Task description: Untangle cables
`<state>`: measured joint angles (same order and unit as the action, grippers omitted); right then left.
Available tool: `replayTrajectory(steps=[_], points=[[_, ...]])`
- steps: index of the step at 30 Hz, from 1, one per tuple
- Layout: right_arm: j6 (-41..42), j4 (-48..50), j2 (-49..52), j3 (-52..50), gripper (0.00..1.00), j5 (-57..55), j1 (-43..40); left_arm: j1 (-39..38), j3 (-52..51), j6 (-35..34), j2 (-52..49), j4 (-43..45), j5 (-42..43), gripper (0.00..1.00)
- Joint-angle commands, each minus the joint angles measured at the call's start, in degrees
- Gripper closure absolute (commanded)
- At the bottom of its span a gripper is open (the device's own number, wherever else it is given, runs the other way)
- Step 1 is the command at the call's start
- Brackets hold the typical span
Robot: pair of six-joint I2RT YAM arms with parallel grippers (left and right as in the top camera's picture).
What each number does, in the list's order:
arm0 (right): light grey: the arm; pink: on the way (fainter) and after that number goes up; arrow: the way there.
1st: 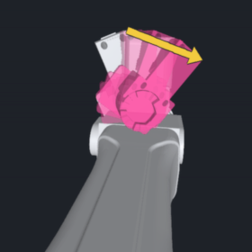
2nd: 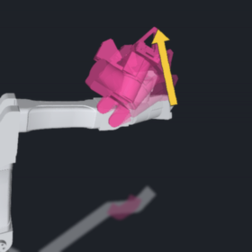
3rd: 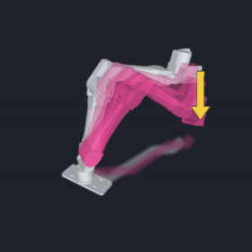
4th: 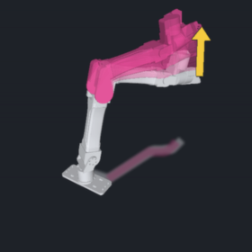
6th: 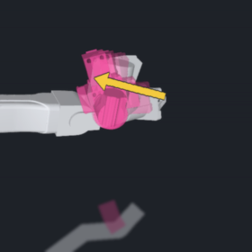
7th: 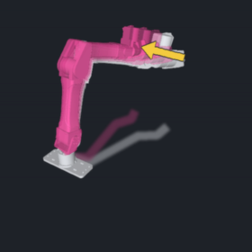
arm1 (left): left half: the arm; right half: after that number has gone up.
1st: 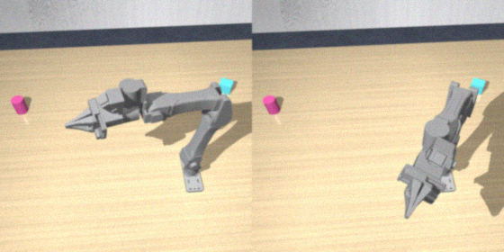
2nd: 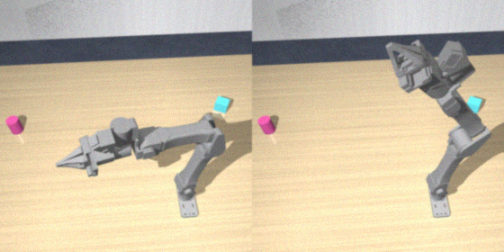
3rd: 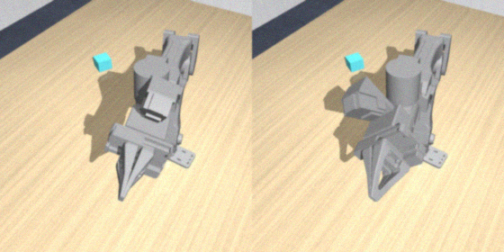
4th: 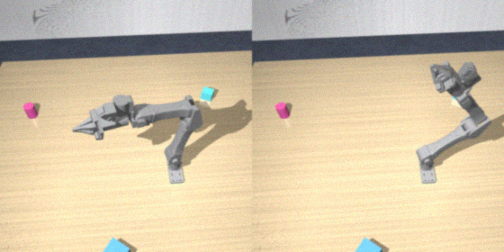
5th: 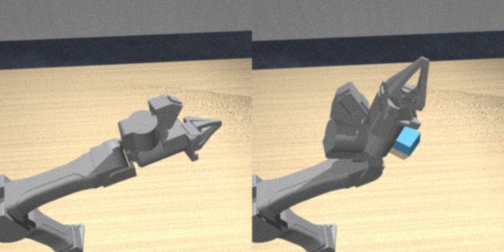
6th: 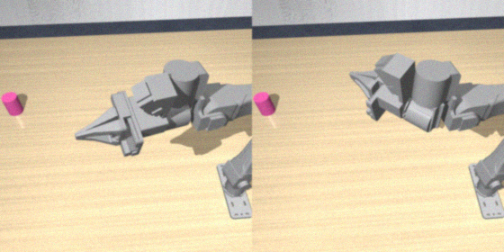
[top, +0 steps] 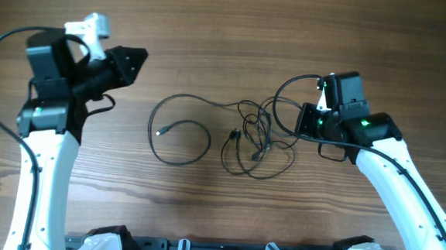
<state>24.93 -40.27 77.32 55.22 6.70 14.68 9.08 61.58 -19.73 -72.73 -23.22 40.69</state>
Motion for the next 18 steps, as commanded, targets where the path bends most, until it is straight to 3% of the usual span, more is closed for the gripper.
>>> replayTrajectory(steps=[1, 3, 6, 8, 10, 15, 18], points=[[-11.67, 5.62, -0.81, 0.26, 0.96, 20.37, -0.02, 0.17, 0.68, -1.73, -0.28, -3.04, 6.86, 0.82], [-13.20, 10.32, -0.81, 0.26, 0.91, 32.59, -0.02, -1.68, 0.68, -1.66, -1.20, -5.16, 6.86, 0.72], [-13.16, 18.95, -0.81, 0.26, 0.82, 48.28, -0.02, -5.99, 0.66, -1.46, -2.64, -6.93, 6.84, 0.71], [-12.61, 22.73, -0.81, 0.26, 0.69, 52.04, -0.02, -9.68, 0.61, 0.55, -3.48, -7.28, 6.64, 0.71], [-12.28, 22.62, -0.81, 0.26, 0.64, 48.52, -0.02, -12.63, 0.61, 1.53, -4.22, -7.23, 5.53, 0.71], [-7.82, 11.93, -0.81, 0.26, 0.60, 25.29, -0.02, -16.31, 0.61, 1.53, -5.77, -7.89, 1.44, 0.69], [-10.10, 5.09, -0.76, 0.15, 0.52, 22.60, -0.02, -17.35, 0.31, 1.53, -6.29, -9.88, -0.20, 0.60]])
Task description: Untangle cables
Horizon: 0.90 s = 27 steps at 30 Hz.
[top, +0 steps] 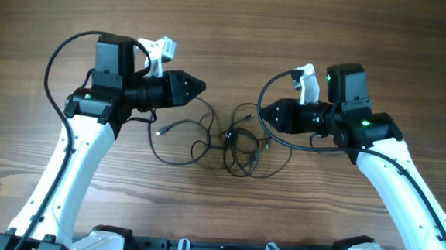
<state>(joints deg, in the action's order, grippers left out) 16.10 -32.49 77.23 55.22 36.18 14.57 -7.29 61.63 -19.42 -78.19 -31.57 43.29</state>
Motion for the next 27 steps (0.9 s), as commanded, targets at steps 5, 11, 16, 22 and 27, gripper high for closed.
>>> replayTrajectory(steps=[5, 11, 16, 22, 27], points=[[-10.93, -7.82, -0.68, 0.15, 0.39, 3.74, 0.11, -2.08, 0.20, 1.22, -1.14, -8.52, -7.54, 0.54], [0.63, -12.79, 0.85, 0.02, 0.37, -15.52, 0.11, -2.84, 0.20, 1.18, -1.33, -14.23, -13.81, 0.49], [5.09, -17.33, 4.02, -1.49, 0.42, -18.60, 0.11, -2.95, 0.20, 1.16, -1.33, -17.53, -16.17, 0.45], [0.44, -17.51, 8.98, -4.81, 0.41, -18.14, 0.09, -3.63, -0.02, 1.16, -1.33, -20.59, -16.15, 0.45], [-1.01, -13.11, 12.37, -5.49, 0.46, -18.36, 0.09, -7.06, -1.55, 1.16, -1.33, -20.39, -16.17, 0.44]])
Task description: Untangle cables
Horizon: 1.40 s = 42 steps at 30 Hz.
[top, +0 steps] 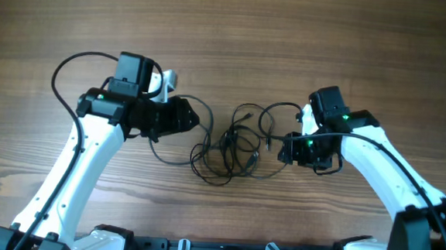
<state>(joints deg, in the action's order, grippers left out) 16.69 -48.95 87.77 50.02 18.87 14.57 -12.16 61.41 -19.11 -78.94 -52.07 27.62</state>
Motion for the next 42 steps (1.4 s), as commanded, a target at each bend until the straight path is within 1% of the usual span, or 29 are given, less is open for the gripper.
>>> replayTrajectory(steps=[1, 3, 4, 6, 9, 11, 14, 17, 22, 26, 28, 33, 36, 39, 42], points=[[-1.51, 5.42, 2.14, -0.28, 0.50, -0.83, 0.11, -2.89, -1.49, 0.85, -0.59, 0.15, -0.50, 0.44], [-1.53, 9.07, 2.49, -0.28, 0.57, 0.26, 0.11, -4.42, -1.51, 0.85, -0.59, 0.15, -0.52, 0.44], [-1.57, 10.14, 2.58, -0.28, 0.58, 1.55, 0.11, -5.11, -1.51, 0.85, -0.59, 0.13, -0.52, 0.44], [-1.70, 10.95, 2.69, -0.28, 0.64, 3.06, 0.11, -6.29, -1.53, 0.68, -0.59, 0.11, -0.55, 0.41], [-2.10, 10.05, 2.69, -0.28, 0.80, 3.76, 0.15, -7.67, -1.53, 0.66, -0.61, 0.15, -0.55, 0.41], [-4.55, 8.83, 2.69, -0.28, 0.89, 6.54, 0.15, -8.50, -1.53, 0.63, -0.74, 0.15, -0.57, 0.41], [-7.39, 7.74, 2.67, -0.28, 0.96, 12.04, 0.15, -9.64, -1.53, 0.57, -1.97, 0.20, -0.76, 0.40], [-7.61, 11.15, 2.54, 0.00, 0.96, 18.14, 0.15, -10.93, -1.53, -1.09, -5.31, 1.77, -0.72, 0.40], [-7.48, 12.00, 0.72, 4.63, 0.96, 18.56, 0.13, -13.53, -1.53, -1.53, -11.58, 6.16, -0.74, 0.41], [-7.48, 11.58, -3.41, 10.27, 0.96, 18.58, 0.13, -15.08, -1.53, -2.12, -16.74, 9.27, -0.76, 0.41], [-7.45, 11.56, -7.50, 14.47, 0.96, 18.67, 0.13, -15.10, -1.53, -2.60, -19.50, 11.72, -0.76, 0.41], [-6.03, 12.41, -13.86, 21.33, 0.96, 18.71, 0.13, -15.10, -1.53, -2.84, -21.92, 13.55, -3.61, 0.41], [-5.60, 15.17, -17.29, 24.59, 0.96, 18.71, 0.13, -15.10, -1.53, -2.82, -22.01, 13.53, -5.03, 0.40], [-2.95, 20.13, -19.63, 26.71, 0.96, 17.51, -0.39, -15.10, -1.53, -2.82, -22.01, 13.49, -5.01, 0.40], [1.49, 27.21, -22.12, 26.80, 0.96, 12.33, -2.08, -15.10, -1.53, -2.82, -22.01, 12.83, -5.01, 0.40]])
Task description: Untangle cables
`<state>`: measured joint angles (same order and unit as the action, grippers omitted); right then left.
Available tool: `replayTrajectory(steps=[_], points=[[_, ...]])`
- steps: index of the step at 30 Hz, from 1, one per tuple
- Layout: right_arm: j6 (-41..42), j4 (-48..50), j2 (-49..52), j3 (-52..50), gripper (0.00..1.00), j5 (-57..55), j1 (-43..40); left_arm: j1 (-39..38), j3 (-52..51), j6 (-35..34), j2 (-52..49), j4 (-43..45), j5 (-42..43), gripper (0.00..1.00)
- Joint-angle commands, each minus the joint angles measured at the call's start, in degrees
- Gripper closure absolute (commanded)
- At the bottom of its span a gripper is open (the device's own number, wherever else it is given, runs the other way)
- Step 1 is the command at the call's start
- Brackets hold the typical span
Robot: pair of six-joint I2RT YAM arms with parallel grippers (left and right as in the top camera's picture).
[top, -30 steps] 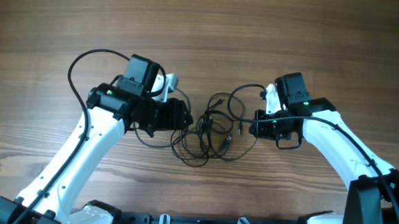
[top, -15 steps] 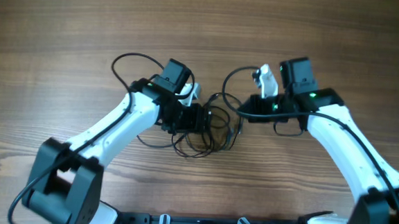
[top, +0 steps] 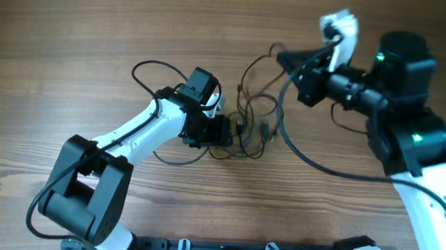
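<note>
The thin black cables (top: 251, 115) lie knotted at the table's middle, with small connectors (top: 241, 128) showing in the knot. Several strands rise from the tangle toward the upper right. My right gripper (top: 284, 59) is raised over the far centre, pointing left, and is shut on those lifted strands. My left gripper (top: 224, 133) is low at the tangle's left edge and looks shut on cable there, though its fingers are mostly hidden under the wrist. A slack loop (top: 176, 159) trails left beneath the left arm.
The brown wooden table (top: 73, 38) carries nothing else. The right arm's own thick black lead (top: 306, 157) hangs in a curve just right of the tangle. A black rail runs along the near edge.
My right gripper was low at the tangle's right side and is now high at the far centre with strands lifted. My left gripper has shifted right from the left loop onto the knot.
At first both grippers were apart from the cables, which lay spread with a wide left loop. Then both pointed inward at the tangle from either side. Then they were down at its left and right ends, the cables bunched. Now the right holds strands up and the left sits on the knot.
</note>
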<state>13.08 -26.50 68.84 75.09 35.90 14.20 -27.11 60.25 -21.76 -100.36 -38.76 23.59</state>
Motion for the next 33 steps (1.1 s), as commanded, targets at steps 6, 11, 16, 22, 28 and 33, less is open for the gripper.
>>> replayTrajectory(steps=[6, 11, 16, 22, 28, 33], points=[[6.64, 11.37, -6.12, 1.73, 0.96, -17.62, -8.83, -0.15, -0.37, -0.17, -0.59, -1.92, -0.98, 0.40], [11.89, 4.31, -6.16, 1.73, 0.96, -34.16, -18.67, -0.15, -0.37, -0.15, -0.59, -2.97, -1.20, 0.40], [12.31, -8.79, -5.27, 1.68, 0.96, -46.69, -26.95, -0.15, -0.37, -0.15, -0.59, -3.06, -1.22, 0.40], [10.91, -18.45, -1.68, 1.66, 0.96, -57.18, -32.92, -0.15, -0.37, -0.15, -0.59, -3.13, -2.69, 0.41], [10.88, -20.57, 3.48, 1.68, 0.96, -64.17, -38.07, -0.09, -0.37, -0.17, -0.59, -5.07, -6.03, 0.44], [10.91, -23.12, 7.32, 1.66, 0.95, -58.38, -42.05, 1.49, -0.35, -0.17, -0.59, -5.64, -8.24, 0.45]])
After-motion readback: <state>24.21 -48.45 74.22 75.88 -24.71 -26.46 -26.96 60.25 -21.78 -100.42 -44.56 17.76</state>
